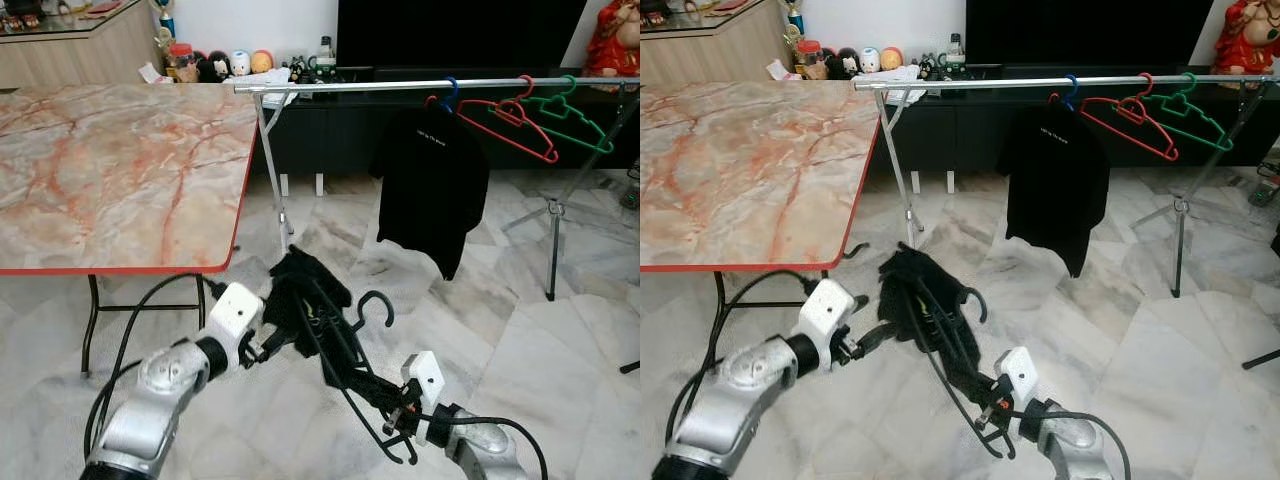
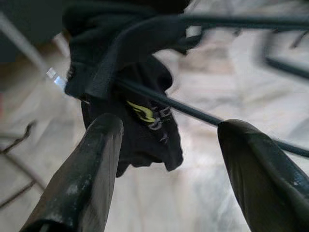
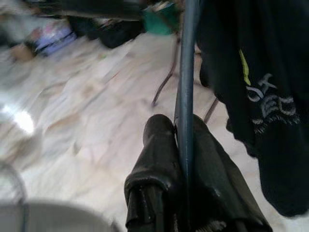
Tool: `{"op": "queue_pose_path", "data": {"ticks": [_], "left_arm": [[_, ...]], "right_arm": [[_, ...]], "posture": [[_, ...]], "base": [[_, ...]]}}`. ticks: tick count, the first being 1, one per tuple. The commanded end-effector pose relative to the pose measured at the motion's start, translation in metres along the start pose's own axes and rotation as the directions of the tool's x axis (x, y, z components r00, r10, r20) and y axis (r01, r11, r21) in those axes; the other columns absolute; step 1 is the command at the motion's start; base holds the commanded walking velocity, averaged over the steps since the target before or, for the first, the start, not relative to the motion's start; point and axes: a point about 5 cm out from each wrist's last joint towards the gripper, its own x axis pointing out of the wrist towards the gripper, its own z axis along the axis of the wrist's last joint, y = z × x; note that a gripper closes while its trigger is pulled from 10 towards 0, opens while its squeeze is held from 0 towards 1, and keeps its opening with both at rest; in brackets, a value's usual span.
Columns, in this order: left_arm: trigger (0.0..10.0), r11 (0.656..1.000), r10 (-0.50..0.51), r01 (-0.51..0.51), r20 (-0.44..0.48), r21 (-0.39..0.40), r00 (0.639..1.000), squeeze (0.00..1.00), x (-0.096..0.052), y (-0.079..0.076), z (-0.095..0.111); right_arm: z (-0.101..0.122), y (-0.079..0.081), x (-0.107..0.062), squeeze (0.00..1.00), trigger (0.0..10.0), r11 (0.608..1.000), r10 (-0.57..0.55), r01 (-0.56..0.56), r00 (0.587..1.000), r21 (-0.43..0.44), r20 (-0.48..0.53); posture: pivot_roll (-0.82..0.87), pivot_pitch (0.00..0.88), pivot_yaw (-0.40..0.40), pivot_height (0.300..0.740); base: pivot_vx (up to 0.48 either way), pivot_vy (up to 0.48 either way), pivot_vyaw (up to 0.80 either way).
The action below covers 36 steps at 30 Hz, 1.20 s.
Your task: Hang hanger
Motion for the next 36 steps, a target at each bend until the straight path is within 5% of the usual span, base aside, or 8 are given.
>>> {"op": "queue_pose_path", "data": {"ticks": [1,8,13,18,19,26,27,36], "left_arm": [[10.0,0.996,0.086,-0.087,-0.041,-0.020,0.995,0.00,-0.004,0.008,-0.017],[10.0,0.947,0.306,-0.315,-0.113,-0.065,0.945,0.00,-0.007,0.025,-0.045],[10.0,0.915,0.377,-0.394,-0.165,-0.083,0.911,0.00,-0.017,0.025,-0.062],[10.0,0.903,0.414,-0.430,-0.236,-0.016,0.879,0.06,-0.027,0.026,-0.082],[10.0,0.896,0.422,-0.443,-0.259,-0.022,0.869,1.00,-0.030,0.026,-0.088],[10.0,0.887,0.398,-0.455,-0.372,-0.079,0.839,1.00,-0.032,0.022,-0.114],[10.0,0.878,0.409,-0.471,-0.376,-0.087,0.831,0.00,-0.031,0.025,-0.115],[10.0,0.886,0.349,-0.423,-0.330,-0.189,0.877,0.00,-0.017,0.022,-0.107]], "right_arm": [[0.002,0.005,0.000,0.00,0.0,0.996,0.086,-0.087,0.996,-0.024,-0.024],[-0.004,0.010,-0.008,0.00,0.0,0.980,0.192,-0.197,0.974,-0.028,-0.124],[0.002,0.003,-0.009,0.00,0.0,0.985,0.160,-0.167,0.979,-0.051,-0.130],[0.006,0.003,-0.005,0.00,0.0,0.981,0.179,-0.188,0.975,-0.055,-0.132],[0.008,0.004,-0.003,0.00,0.0,0.979,0.190,-0.198,0.973,-0.055,-0.129],[0.013,0.018,0.008,0.00,0.0,0.947,0.303,-0.314,0.944,-0.068,-0.131],[0.013,0.022,0.009,0.00,0.0,0.938,0.329,-0.340,0.934,-0.066,-0.136],[0.011,0.027,0.006,0.00,0.0,0.926,0.364,-0.374,0.920,-0.053,-0.148]], "posture": [[0.06,0.073,0.018,0.740],[0.06,0.066,0.011,0.740],[0.06,0.054,0.006,0.740],[0.06,0.050,0.005,0.740],[0.07,0.047,0.004,0.740],[0.06,0.042,0.005,0.740],[0.06,0.043,0.005,0.740],[0.06,0.050,0.002,0.740]], "base": [[0.000,0.000,0.00],[0.000,0.000,0.00],[0.000,0.000,0.00],[0.000,0.000,0.00],[0.000,0.000,0.00],[0.000,0.000,0.00],[0.000,0.000,0.00],[0.000,0.000,0.00]]}}
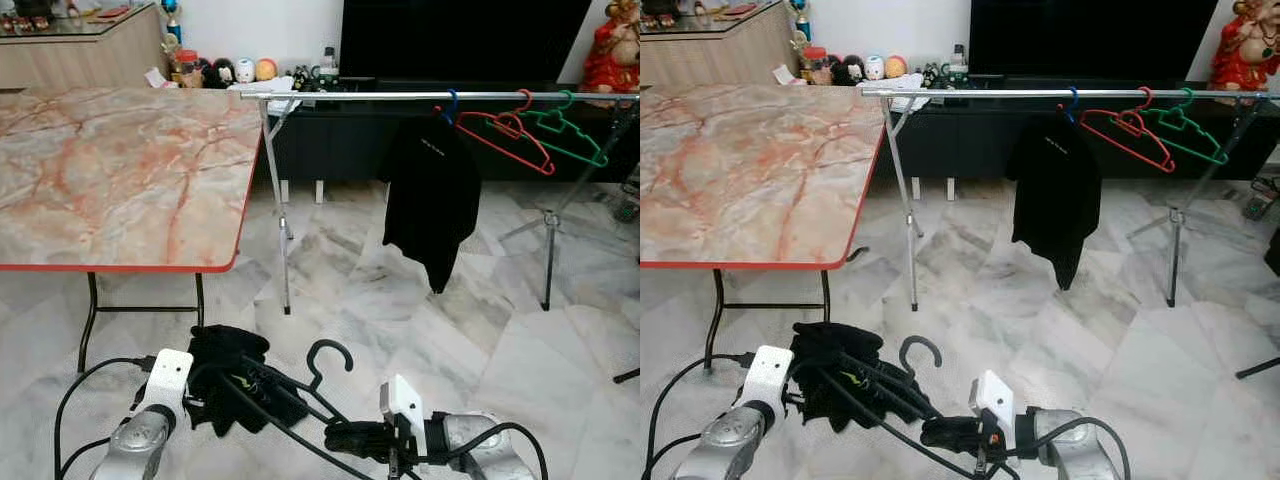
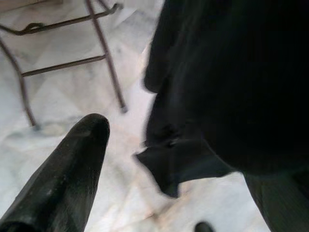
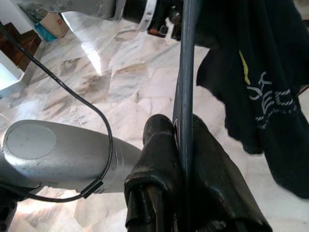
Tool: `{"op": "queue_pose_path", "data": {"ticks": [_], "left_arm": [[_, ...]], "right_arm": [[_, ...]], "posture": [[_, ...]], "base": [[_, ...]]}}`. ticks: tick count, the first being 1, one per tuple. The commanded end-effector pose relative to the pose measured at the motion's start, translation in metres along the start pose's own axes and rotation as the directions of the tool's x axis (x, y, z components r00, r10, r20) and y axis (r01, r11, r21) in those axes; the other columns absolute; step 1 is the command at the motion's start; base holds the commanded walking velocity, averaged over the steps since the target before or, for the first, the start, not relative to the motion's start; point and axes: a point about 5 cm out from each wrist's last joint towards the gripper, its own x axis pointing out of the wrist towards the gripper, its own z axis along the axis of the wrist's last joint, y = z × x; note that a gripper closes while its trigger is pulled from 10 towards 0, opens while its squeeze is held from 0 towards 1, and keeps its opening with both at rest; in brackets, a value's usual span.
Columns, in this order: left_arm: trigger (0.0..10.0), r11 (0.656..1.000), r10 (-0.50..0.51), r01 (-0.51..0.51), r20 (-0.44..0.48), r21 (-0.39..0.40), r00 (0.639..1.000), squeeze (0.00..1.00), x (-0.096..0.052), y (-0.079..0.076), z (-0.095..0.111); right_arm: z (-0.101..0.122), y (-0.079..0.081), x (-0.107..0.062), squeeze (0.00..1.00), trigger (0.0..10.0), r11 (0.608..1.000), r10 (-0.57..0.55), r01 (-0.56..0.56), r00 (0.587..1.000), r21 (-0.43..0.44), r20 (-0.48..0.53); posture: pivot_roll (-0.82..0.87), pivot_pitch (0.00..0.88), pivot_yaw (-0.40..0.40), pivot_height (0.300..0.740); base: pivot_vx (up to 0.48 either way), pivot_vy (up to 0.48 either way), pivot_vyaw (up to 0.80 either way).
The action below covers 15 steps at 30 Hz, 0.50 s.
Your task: Hang hanger
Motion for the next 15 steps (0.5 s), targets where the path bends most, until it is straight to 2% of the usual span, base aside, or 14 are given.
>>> {"op": "queue_pose_path", "data": {"ticks": [1,10,13,15], "left_arm": [[10.0,0.998,-0.054,0.055,0.023,-0.034,0.998,0.00,0.001,-0.006,0.001],[10.0,0.987,-0.129,0.136,0.085,-0.089,0.988,0.00,0.004,-0.014,0.008],[10.0,0.989,-0.134,0.139,0.084,-0.053,0.987,0.00,0.004,-0.015,0.008],[10.0,0.993,-0.104,0.108,0.073,-0.048,0.992,0.00,0.005,-0.012,0.006]], "right_arm": [[0.009,0.001,0.002,0.00,0.0,0.999,0.027,-0.026,0.999,-0.033,0.027],[0.014,-0.005,-0.005,0.00,0.0,0.999,-0.007,0.008,1.000,-0.037,0.021],[0.017,-0.009,-0.009,0.00,0.0,0.999,-0.028,0.029,0.999,-0.044,0.021],[0.021,-0.012,-0.010,0.00,0.0,0.998,-0.037,0.038,0.999,-0.048,0.031]], "posture": [[0.06,0.050,0.002,0.740],[0.06,0.062,-0.005,0.740],[0.06,0.064,-0.007,0.740],[0.06,0.067,-0.009,0.740]], "base": [[0.000,0.000,0.00],[0.000,0.000,0.00],[0.000,0.000,0.00],[0.000,0.000,0.00]]}}
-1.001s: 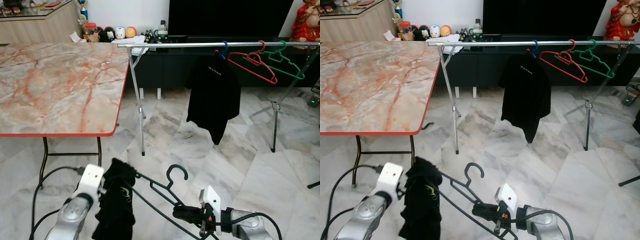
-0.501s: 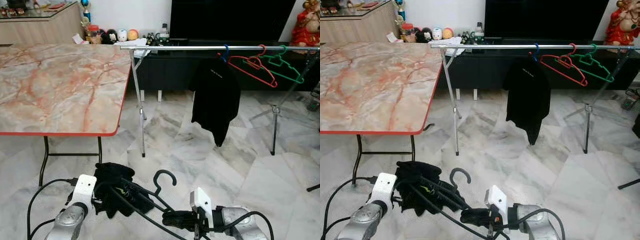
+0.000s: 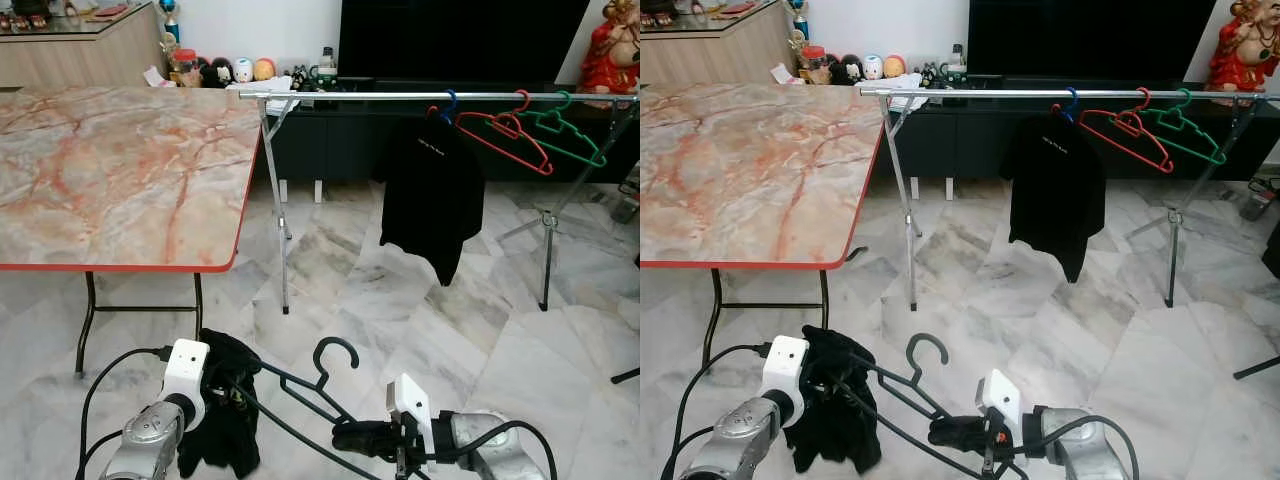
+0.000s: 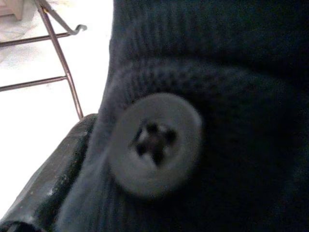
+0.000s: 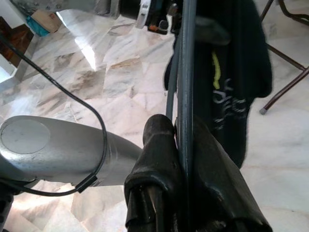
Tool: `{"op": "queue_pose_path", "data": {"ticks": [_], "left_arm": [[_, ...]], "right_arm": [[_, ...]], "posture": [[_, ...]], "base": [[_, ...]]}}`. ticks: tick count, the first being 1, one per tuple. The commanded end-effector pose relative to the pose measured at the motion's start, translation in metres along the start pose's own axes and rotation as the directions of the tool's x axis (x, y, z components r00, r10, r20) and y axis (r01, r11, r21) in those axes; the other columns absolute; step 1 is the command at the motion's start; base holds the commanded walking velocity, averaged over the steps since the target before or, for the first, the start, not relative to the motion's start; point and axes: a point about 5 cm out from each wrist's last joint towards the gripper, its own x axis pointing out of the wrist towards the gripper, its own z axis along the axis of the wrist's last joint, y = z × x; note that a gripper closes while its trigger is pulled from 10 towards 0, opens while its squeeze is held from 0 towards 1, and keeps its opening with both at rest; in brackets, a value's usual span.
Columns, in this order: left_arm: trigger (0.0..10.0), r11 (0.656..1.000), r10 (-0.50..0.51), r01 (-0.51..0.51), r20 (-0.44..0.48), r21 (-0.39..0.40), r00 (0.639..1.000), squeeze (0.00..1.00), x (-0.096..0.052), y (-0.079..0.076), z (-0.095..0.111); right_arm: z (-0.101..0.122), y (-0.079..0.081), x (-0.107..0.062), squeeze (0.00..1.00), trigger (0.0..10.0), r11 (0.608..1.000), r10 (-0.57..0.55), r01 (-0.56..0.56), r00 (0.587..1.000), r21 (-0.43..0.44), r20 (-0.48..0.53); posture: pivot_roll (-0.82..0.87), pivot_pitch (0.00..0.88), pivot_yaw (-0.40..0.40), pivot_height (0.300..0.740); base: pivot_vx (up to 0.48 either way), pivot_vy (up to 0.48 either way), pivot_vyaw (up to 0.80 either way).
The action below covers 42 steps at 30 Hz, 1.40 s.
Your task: Hang hanger
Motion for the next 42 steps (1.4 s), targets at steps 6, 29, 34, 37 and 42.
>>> {"op": "queue_pose_path", "data": {"ticks": [6,29,34,37,42], "left_arm": [[0.0,0.995,0.096,-0.096,-0.008,0.005,0.995,0.00,0.001,0.010,-0.002],[0.0,0.997,0.080,-0.078,0.056,-0.028,0.995,0.00,0.008,0.002,0.008],[0.0,0.996,0.085,-0.083,0.059,-0.032,0.995,0.00,0.008,0.003,0.008],[0.0,0.995,0.091,-0.089,0.056,-0.034,0.994,0.00,0.007,0.003,0.007],[0.0,0.995,0.100,-0.098,0.051,-0.027,0.994,0.00,0.007,0.004,0.006]], "right_arm": [[0.024,-0.008,-0.004,0.00,0.0,0.998,-0.015,0.019,0.997,-0.058,0.069],[0.029,-0.012,0.001,0.00,0.0,0.998,-0.036,0.041,0.996,-0.057,0.084],[0.026,-0.012,0.001,0.00,0.0,0.997,-0.043,0.047,0.996,-0.054,0.074],[0.023,-0.011,-0.001,0.00,0.0,0.997,-0.049,0.052,0.997,-0.050,0.060],[0.011,-0.012,-0.004,0.00,0.0,0.996,-0.069,0.067,0.997,-0.060,-0.030]], "posture": [[0.06,0.070,-0.012,0.740],[0.06,0.074,-0.013,0.740],[0.06,0.077,-0.011,0.740],[0.06,0.078,-0.010,0.740],[0.06,0.076,-0.009,0.740]], "base": [[0.000,0.000,0.00],[0.000,0.000,0.00],[0.000,0.000,0.00],[0.000,0.000,0.00],[0.000,0.000,0.00]]}}
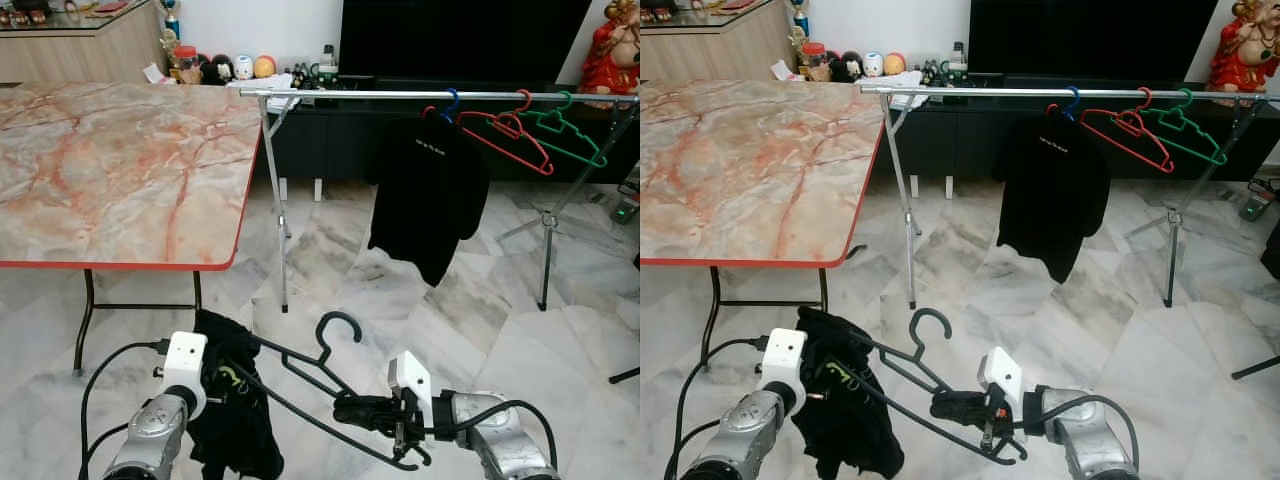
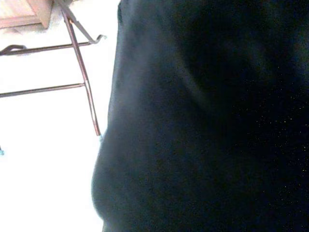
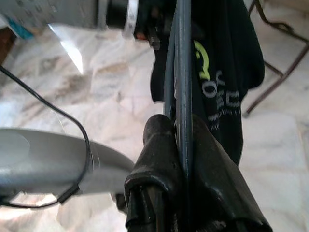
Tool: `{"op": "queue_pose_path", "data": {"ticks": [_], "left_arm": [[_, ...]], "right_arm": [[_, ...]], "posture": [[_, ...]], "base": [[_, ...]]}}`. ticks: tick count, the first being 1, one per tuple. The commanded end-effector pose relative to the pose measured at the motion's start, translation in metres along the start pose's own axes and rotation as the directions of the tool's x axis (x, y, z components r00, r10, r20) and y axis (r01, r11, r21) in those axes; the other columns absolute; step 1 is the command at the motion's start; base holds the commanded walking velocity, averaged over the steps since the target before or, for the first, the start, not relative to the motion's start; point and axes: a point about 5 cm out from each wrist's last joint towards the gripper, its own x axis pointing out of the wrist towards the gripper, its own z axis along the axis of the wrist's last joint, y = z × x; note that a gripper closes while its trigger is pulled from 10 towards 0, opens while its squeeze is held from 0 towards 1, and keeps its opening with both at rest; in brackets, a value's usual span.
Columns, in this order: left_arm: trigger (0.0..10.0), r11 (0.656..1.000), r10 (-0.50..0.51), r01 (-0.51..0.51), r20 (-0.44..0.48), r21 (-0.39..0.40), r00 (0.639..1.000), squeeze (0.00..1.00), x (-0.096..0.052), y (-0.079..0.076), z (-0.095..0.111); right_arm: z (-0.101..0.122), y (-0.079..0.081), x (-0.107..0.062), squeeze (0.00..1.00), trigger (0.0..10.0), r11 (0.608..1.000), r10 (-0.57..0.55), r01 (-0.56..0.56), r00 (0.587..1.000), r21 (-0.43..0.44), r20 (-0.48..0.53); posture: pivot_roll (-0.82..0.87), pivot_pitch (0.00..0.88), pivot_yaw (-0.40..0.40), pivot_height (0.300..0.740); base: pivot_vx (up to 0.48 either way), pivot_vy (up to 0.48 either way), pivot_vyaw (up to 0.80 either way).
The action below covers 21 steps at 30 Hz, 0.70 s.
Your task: Hang hanger
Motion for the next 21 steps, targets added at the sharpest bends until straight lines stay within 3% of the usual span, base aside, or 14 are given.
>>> {"op": "queue_pose_path", "data": {"ticks": [1,5,12,21], "left_arm": [[0.0,1.000,0.014,-0.014,-0.002,-0.003,1.000,0.00,-0.001,0.002,-0.002],[0.0,1.000,0.017,-0.017,-0.011,0.018,1.000,0.00,-0.001,0.002,-0.004],[0.0,0.998,0.014,-0.012,-0.032,0.058,0.999,0.00,-0.002,0.001,-0.007],[0.0,0.993,-0.014,0.019,-0.040,0.120,0.999,0.00,-0.002,-0.004,-0.009]], "right_arm": [[-0.003,-0.001,-0.002,0.00,0.0,0.999,-0.004,0.001,0.998,-0.054,-0.067],[-0.022,0.001,-0.008,0.00,0.0,0.997,0.001,-0.020,0.972,-0.080,-0.234],[-0.053,0.002,-0.025,0.00,0.0,0.993,-0.009,-0.054,0.859,-0.108,-0.511],[-0.056,-0.007,-0.031,0.00,0.0,0.991,-0.083,0.011,0.824,-0.131,-0.561]], "posture": [[0.06,0.076,-0.009,0.740],[0.06,0.071,-0.006,0.740],[0.06,0.064,-0.006,0.740],[0.06,0.053,-0.005,0.740]], "base": [[0.000,0.000,0.00],[0.000,0.000,0.00],[0.000,0.000,0.00],[0.000,0.000,0.00]]}}
